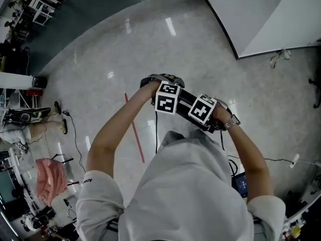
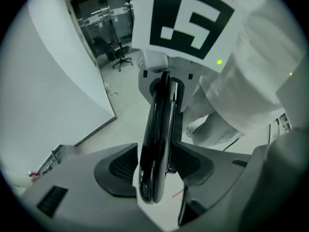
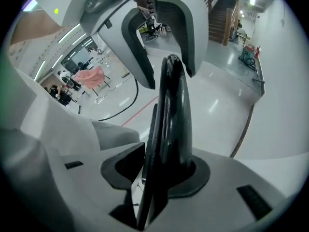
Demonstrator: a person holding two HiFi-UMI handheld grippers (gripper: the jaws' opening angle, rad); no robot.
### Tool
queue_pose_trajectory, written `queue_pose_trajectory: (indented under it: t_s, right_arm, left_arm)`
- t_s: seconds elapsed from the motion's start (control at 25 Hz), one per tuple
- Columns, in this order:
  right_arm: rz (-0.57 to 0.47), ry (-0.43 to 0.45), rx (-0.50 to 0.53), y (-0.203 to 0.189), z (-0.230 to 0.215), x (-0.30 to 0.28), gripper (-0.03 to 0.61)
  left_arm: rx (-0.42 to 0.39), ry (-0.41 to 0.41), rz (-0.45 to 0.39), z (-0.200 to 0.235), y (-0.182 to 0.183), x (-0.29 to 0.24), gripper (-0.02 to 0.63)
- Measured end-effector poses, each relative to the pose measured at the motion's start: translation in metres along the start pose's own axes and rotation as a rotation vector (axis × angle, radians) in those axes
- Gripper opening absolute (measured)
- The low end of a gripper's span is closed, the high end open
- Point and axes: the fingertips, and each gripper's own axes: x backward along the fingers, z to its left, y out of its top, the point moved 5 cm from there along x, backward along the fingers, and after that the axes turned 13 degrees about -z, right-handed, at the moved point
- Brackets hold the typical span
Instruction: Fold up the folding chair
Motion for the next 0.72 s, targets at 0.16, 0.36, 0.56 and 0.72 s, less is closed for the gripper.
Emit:
queue_pose_trajectory:
  t_s: [0.16,0.36,0.56,0.72]
  right_arm:
    - [0.0,0.014,-0.03,0.01,-0.014,0.012,0.14]
    - [-0.004,0.024,-0.053,0.014,-0.021,0.016,0.14]
    - [0.002,0.028,-0.108,0.021,-0.016,0.0,0.14]
    - [0.049,0.023,-0.147,0.023,-0.021,-0.01,0.106]
  left_arm:
    - [-0.039,-0.148,0.06,0.015,-0.007,-0.015,0.202]
    - [-0.08,-0.263,0.081,0.01,-0.016,-0.038,0.201]
    - [-0.076,-0.278,-0.028,0.006,-0.027,-0.034,0.083]
    - [-0.064,-0.307,-0.029,0.004,-0.035,-0.033,0.072]
